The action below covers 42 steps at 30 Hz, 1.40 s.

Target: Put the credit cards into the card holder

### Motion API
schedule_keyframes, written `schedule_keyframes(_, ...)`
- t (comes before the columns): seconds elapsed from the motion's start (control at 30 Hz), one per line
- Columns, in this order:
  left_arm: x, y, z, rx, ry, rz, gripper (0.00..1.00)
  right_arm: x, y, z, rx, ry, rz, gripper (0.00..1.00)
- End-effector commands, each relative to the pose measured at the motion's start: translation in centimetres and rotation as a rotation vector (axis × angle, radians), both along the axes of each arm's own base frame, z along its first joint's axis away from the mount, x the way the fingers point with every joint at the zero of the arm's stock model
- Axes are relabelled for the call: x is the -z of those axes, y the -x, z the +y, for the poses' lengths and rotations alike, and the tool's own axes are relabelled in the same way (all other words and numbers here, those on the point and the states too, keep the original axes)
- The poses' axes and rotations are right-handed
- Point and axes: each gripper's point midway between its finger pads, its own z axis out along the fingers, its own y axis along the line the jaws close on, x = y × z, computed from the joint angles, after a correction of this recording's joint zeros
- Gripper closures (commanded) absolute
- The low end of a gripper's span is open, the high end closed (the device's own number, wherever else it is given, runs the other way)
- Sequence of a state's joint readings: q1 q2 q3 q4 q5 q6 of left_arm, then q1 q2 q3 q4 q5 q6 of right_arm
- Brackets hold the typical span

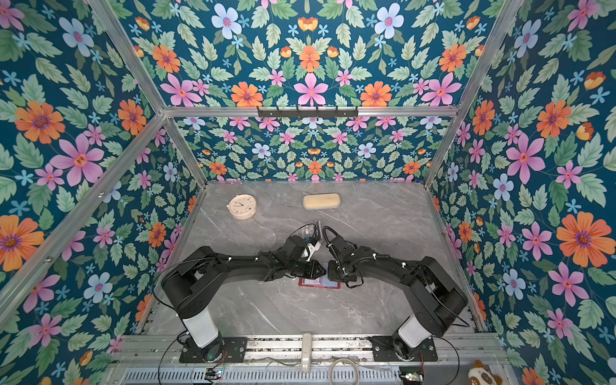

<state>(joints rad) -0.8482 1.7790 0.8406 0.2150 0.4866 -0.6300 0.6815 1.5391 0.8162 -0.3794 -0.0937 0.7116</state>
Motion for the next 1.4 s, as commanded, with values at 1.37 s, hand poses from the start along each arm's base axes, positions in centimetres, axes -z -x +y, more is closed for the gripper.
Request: schedule_keyframes(1.37,0.7,-1.8,9.2,-0.271,-0.139,-0.097,0.58,0.7,-1.2,-4.9,0.111,0.227,-0.017,0.87)
